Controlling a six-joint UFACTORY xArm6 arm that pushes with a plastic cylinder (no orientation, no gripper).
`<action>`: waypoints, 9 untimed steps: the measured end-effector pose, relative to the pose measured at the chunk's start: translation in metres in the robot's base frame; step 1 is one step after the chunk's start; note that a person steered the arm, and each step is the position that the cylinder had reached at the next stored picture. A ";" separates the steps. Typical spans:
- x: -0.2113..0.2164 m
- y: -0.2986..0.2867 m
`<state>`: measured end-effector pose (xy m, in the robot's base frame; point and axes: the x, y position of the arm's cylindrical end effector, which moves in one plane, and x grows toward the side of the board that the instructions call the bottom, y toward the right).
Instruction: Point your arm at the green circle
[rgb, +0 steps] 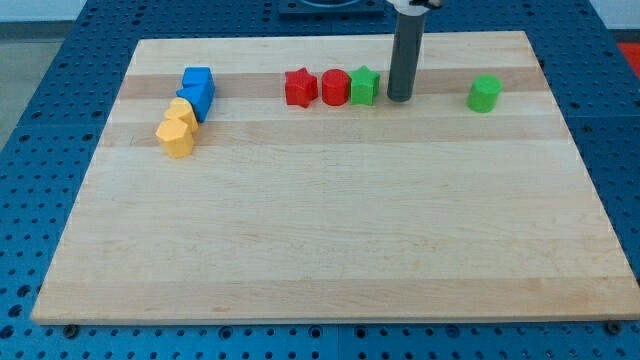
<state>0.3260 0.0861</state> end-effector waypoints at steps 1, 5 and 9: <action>0.024 -0.011; 0.063 0.103; 0.042 0.138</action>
